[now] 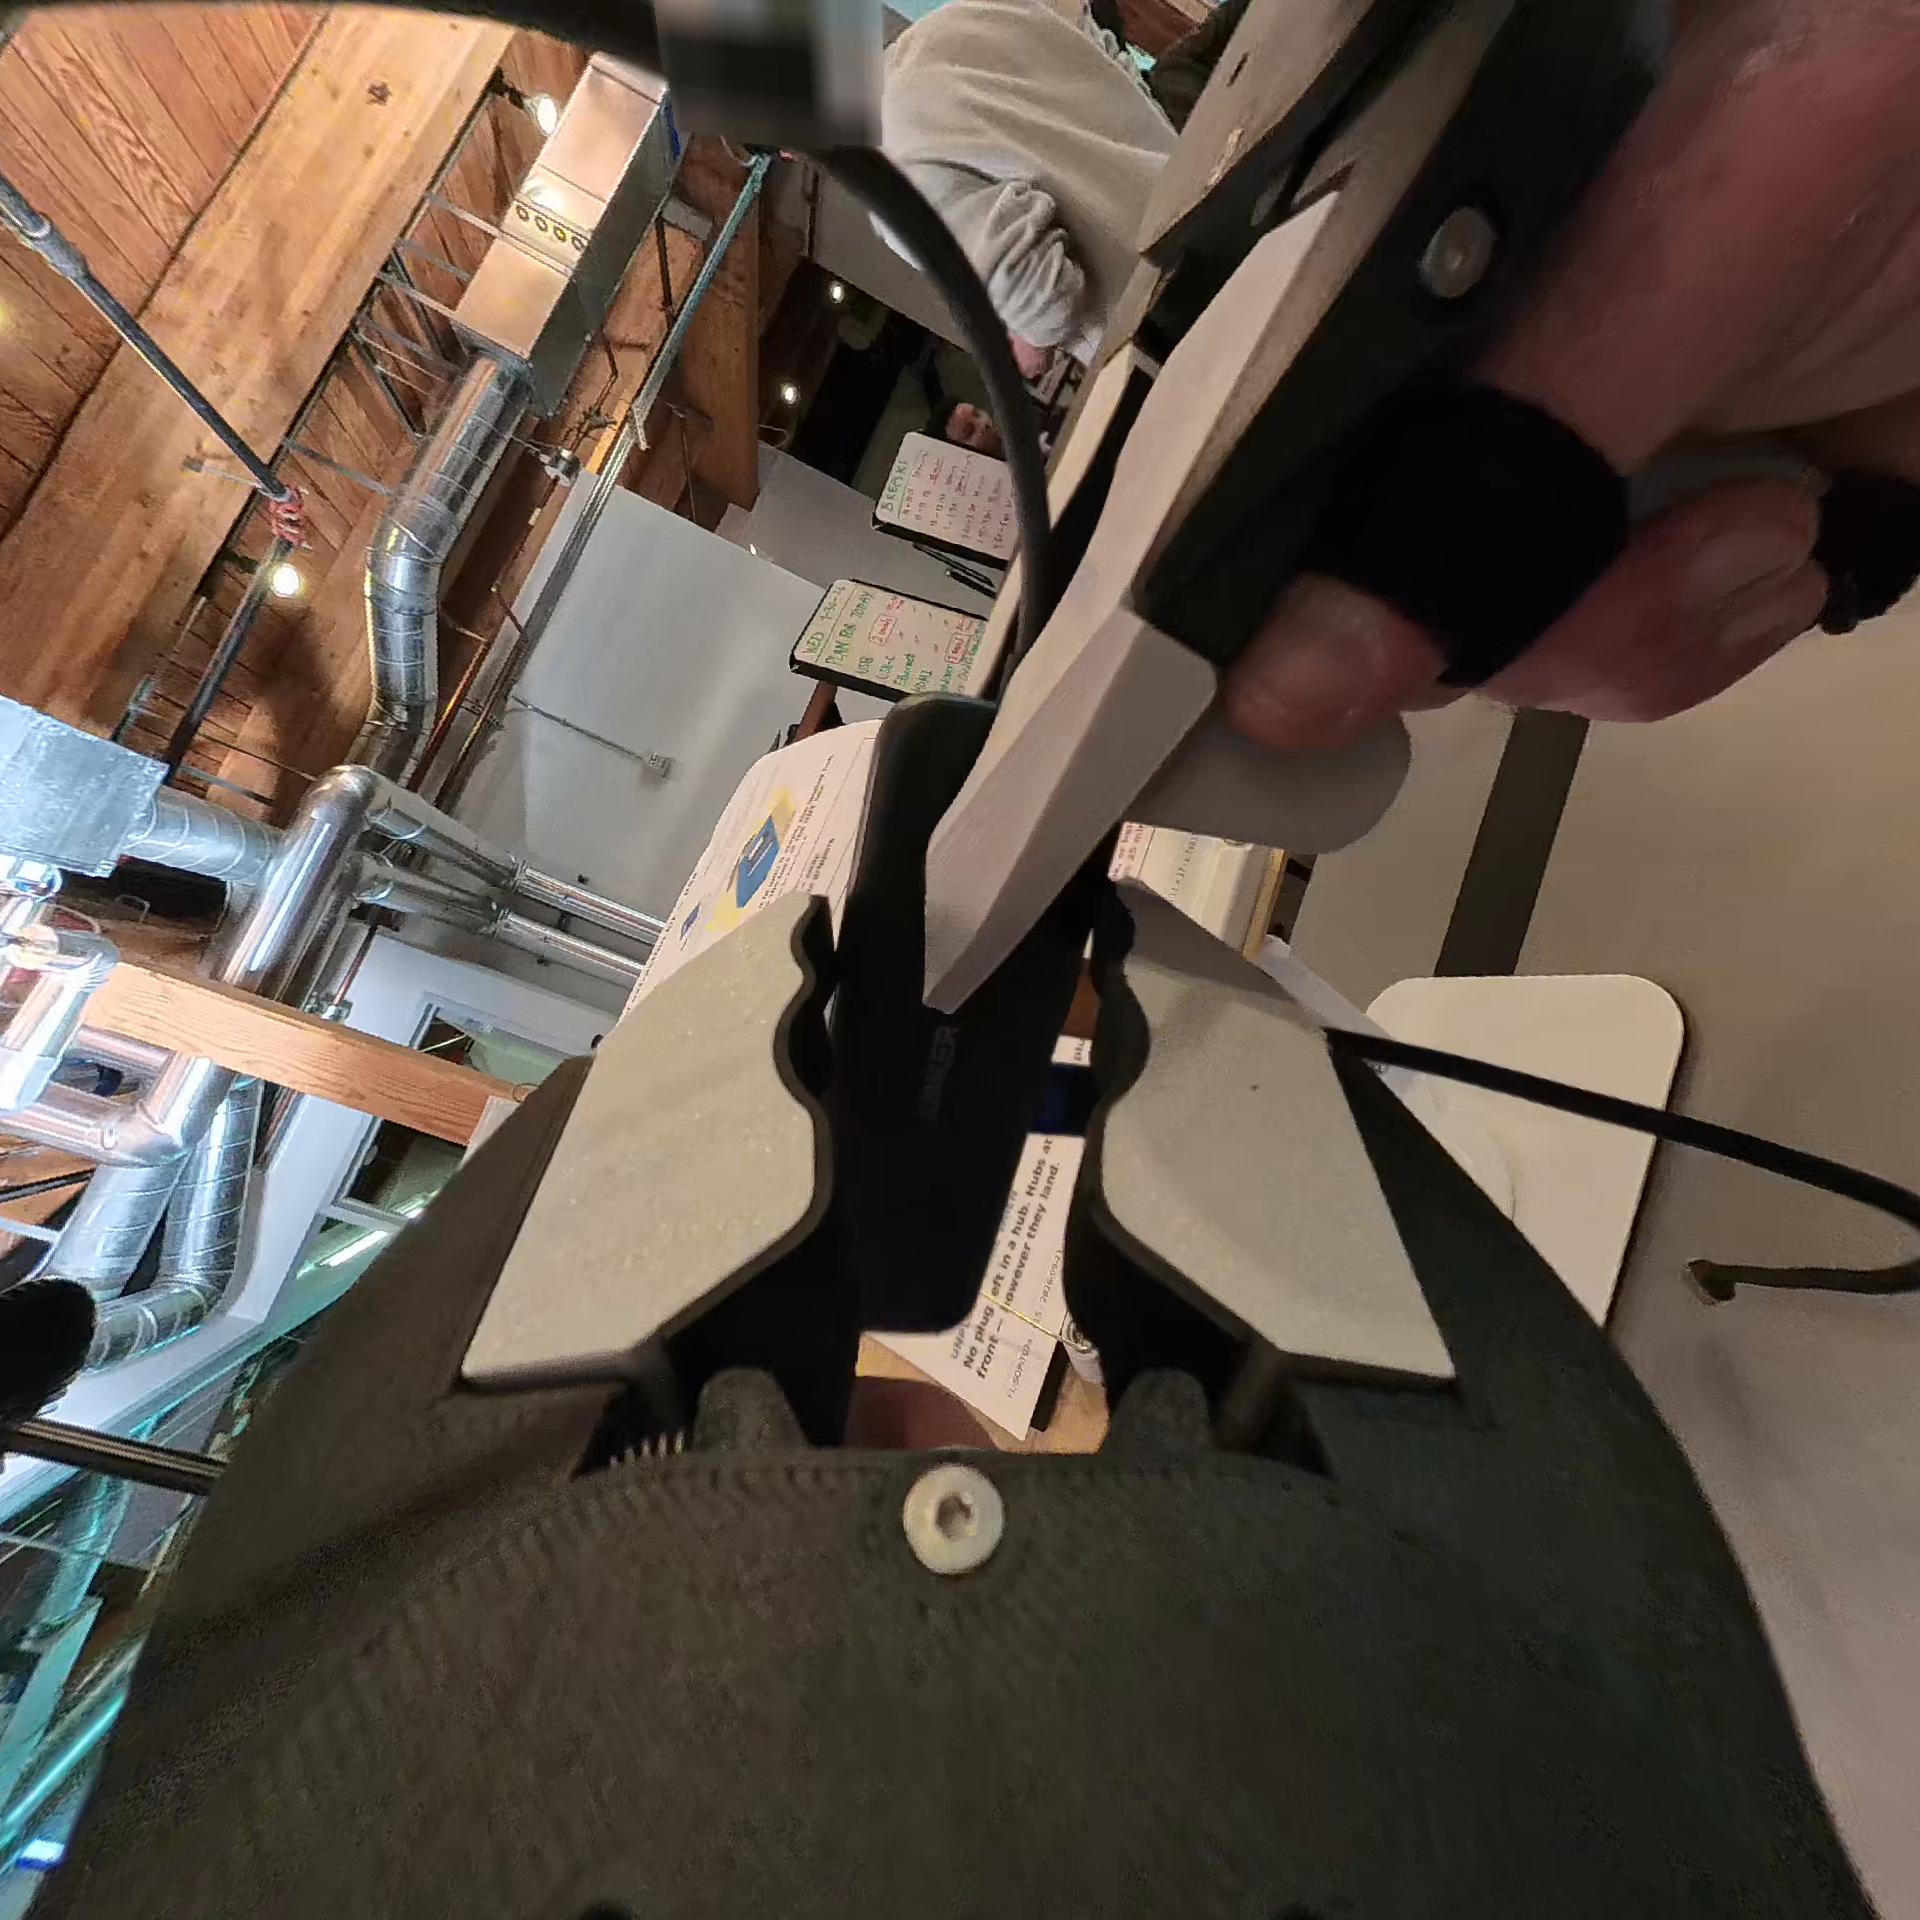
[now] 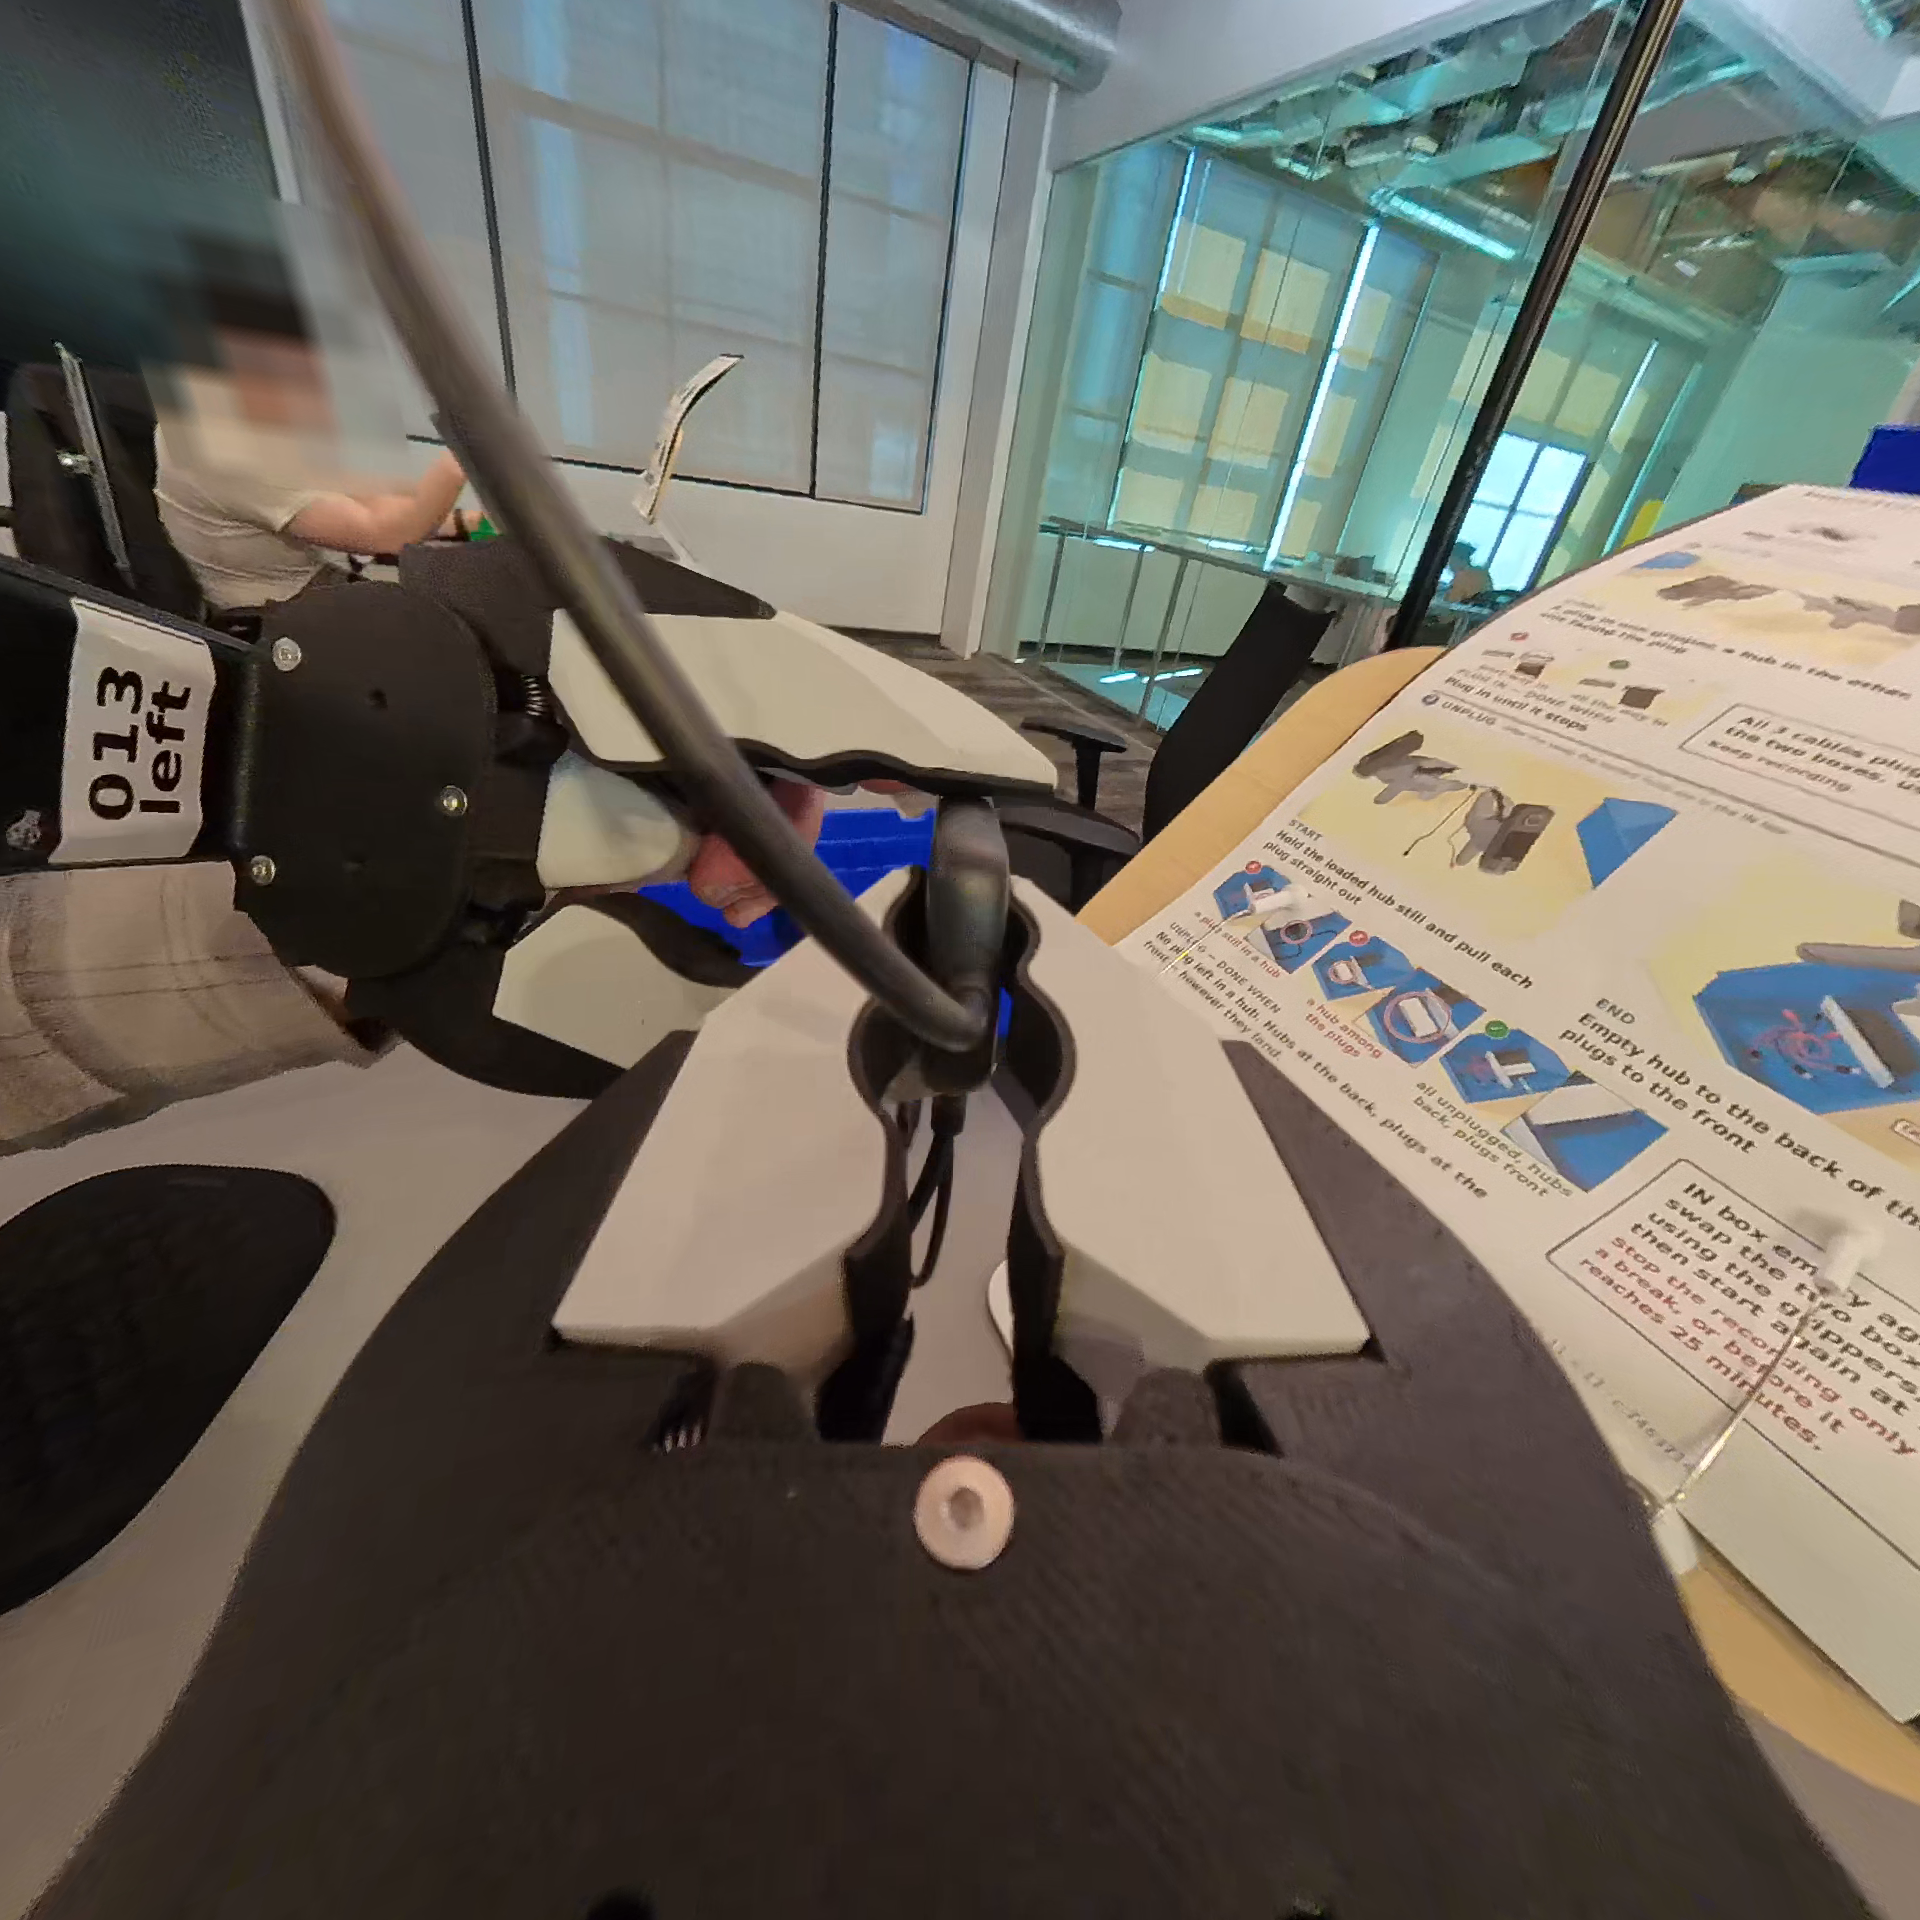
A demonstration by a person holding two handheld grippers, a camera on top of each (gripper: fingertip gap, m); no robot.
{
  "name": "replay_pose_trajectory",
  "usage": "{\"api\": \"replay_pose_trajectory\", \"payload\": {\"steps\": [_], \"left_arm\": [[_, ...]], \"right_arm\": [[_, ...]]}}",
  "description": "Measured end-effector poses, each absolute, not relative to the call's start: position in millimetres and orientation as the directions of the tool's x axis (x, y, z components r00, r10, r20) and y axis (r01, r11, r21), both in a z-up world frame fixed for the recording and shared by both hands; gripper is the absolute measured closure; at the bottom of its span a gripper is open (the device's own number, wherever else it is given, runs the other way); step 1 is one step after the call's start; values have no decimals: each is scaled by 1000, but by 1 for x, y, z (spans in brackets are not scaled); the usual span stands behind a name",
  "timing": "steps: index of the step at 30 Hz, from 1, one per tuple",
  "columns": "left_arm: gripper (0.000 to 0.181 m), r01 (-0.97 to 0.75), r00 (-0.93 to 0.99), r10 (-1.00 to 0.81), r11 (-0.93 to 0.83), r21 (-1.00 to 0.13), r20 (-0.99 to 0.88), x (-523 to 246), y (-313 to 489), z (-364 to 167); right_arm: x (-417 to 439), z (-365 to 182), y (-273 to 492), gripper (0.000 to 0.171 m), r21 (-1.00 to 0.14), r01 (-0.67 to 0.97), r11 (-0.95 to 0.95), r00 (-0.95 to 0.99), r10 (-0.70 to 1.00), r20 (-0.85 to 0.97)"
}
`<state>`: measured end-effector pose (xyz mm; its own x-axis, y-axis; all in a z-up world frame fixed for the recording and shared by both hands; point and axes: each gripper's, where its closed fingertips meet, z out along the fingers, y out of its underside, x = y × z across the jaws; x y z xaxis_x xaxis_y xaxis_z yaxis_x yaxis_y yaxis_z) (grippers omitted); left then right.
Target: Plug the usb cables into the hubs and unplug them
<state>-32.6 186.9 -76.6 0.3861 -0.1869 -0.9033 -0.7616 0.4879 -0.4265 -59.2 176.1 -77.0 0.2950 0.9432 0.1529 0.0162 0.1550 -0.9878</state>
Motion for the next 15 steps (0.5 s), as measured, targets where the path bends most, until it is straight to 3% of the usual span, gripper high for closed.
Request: {"api": "replay_pose_trajectory", "payload": {"steps": [5,9,15], "left_arm": [[136,-763,353,-238,487,-426,-905,-35,180,-79],[123,-775,300,-239,504,-382,-924,-52,164,-67],[92,-903,76,-31,422,-82,-997,-95,173,-66]], "right_arm": [[-57,-78,174,162,-996,-15,91,243,966,85],[-48,-75,178,162,-995,-94,-47,174,983,-63],[-37,-67,175,162,-940,-213,-267,-20,963,-269]]}}
